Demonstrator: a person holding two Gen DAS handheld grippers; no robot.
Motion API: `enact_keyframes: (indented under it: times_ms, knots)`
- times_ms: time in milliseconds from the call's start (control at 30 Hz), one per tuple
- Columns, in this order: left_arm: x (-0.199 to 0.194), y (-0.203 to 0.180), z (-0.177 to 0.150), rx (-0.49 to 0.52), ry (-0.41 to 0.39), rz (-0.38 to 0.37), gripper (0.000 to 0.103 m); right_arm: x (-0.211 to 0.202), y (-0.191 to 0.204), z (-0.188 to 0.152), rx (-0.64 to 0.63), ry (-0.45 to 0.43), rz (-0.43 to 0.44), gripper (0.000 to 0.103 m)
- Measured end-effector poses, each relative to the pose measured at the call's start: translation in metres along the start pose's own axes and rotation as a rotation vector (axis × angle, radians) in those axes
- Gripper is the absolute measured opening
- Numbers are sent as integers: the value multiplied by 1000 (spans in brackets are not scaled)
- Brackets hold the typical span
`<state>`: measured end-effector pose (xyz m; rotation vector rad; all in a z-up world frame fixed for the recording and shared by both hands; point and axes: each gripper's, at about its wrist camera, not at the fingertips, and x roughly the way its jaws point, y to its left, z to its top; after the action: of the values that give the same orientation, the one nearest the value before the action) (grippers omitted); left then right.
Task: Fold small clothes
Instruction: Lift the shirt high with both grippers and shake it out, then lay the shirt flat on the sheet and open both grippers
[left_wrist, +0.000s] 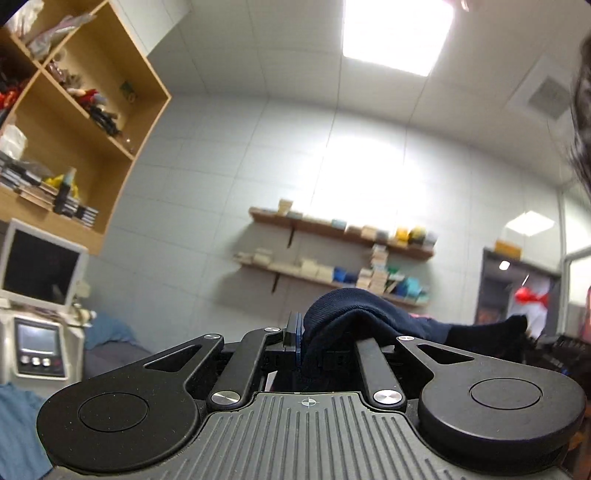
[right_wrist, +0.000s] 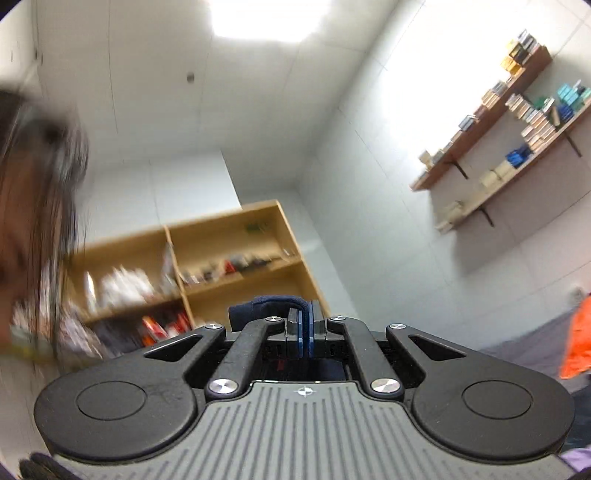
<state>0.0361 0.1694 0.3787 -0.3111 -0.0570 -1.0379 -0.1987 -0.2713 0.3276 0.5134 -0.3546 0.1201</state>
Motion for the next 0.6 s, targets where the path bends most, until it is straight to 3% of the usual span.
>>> enact_keyframes:
  times_ms: [100,167,267,400,467,500,533,567,600]
  knots:
    - [28,13,-8,6,37,20,44,19,-15,11,13,10,-2,5]
    - [60,32,-31,-26,123,52,44,37,-33,4,49,70,-69,5]
    - [116,76,-93,-53,285,98,44,81,-79,-35,63,189,-219,5]
    - [199,133,-202,-85,548,237,46,144,-163,-116,14,396,-522,5]
    - [231,154,-259,-69,687,303,78,174,-210,-166,-41,507,-626,8]
    - [244,163,-288,-45,743,336,101,185,-231,-190,-49,560,-708,20]
    - [250,172,-313,-41,798,391,103,192,-251,-211,-39,599,-786,31]
    - [251,182,-335,-55,845,447,103,195,-266,-229,-40,636,-826,58]
    - [250,191,-353,-75,881,482,103,193,-277,-243,-37,665,-868,67]
